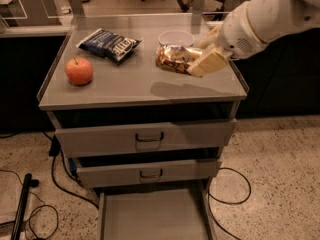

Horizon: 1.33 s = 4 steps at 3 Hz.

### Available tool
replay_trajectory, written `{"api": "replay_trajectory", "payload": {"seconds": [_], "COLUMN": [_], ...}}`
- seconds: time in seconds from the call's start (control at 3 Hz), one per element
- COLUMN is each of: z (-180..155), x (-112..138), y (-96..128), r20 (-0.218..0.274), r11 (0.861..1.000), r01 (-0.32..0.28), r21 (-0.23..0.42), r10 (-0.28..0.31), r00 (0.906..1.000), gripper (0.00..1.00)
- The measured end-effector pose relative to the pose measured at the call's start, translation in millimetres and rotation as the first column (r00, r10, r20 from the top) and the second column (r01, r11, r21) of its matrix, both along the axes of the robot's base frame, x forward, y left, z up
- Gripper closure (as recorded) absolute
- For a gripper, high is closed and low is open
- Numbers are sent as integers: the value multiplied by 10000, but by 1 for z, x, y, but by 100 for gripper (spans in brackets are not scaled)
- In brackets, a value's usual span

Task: Place orange can into bottom drawer

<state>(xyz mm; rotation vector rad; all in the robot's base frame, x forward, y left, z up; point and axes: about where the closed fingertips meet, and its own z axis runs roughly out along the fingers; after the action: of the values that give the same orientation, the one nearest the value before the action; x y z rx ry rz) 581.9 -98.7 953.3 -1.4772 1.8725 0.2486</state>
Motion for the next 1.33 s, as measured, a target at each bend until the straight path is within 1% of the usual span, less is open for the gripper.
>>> {"api": "replay_trajectory", "payload": {"seconds": [0.33, 0.67, 1.0, 1.33], "z": [10, 2, -25, -25], "x": [-46, -92, -131, -131], "y": [-14, -34, -61, -61], "r20": [268, 165, -322, -321], "r11": [9997, 9978, 9908, 9908], "r01": [226, 656, 1336, 1336], "r21": [-2, -71, -199, -199], "r10": [-226, -654, -1342, -1341], "r00": [9994, 9977, 9904, 9904], "gripper": [100, 100, 100, 100]}}
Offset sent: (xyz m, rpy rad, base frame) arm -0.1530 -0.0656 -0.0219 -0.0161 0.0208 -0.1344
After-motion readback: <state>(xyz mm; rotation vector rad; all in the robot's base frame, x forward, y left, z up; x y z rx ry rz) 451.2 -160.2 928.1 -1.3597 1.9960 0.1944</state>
